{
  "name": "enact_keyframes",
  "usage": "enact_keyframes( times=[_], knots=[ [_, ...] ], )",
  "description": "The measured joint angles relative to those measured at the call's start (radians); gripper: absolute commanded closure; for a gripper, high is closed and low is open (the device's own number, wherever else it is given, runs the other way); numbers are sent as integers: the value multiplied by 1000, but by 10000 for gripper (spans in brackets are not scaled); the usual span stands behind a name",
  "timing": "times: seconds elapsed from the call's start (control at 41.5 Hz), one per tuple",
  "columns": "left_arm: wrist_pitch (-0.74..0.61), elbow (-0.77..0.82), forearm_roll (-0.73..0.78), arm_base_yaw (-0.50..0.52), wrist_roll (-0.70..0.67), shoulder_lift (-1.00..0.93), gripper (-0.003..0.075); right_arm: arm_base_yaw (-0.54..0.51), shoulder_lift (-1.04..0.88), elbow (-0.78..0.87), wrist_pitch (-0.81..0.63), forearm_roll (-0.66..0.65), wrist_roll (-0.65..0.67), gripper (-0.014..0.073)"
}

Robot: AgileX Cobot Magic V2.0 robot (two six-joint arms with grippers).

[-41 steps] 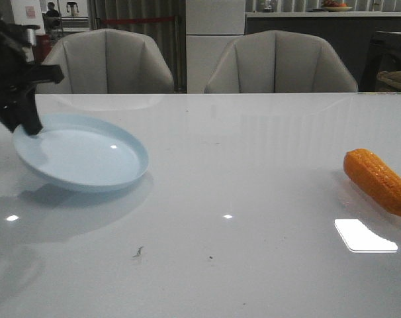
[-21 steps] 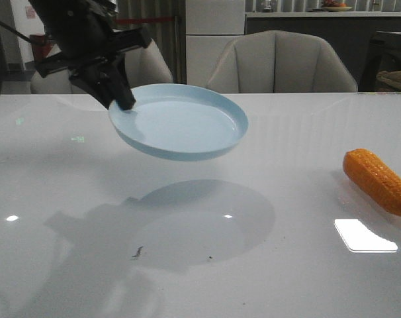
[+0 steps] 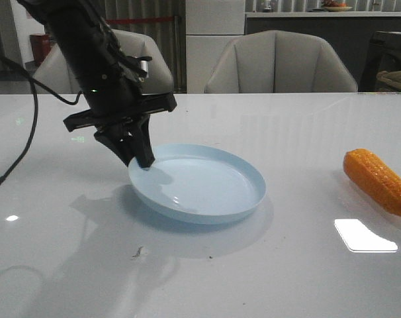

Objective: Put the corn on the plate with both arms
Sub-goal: 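Push the light blue plate with the left gripper toward the table center, then lift the left gripper away from the plate and retract it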

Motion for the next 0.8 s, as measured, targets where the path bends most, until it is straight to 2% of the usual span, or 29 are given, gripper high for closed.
enact_keyframes(
  times=[0.072, 0.145, 0.217, 0.627, 0.796],
  knots=[
    [5, 0, 0, 0, 0, 12, 426, 0, 0, 0, 0, 0, 0, 43],
    [8, 0, 0, 0, 0, 16, 290, 0, 0, 0, 0, 0, 0, 43],
    [8, 0, 0, 0, 0, 16, 209, 0, 0, 0, 0, 0, 0, 43],
    [38, -4, 0, 0, 2, 16, 215, 0, 0, 0, 0, 0, 0, 43],
    [60, -57, 4, 0, 2, 18, 215, 0, 0, 0, 2, 0, 0, 43]
  ],
)
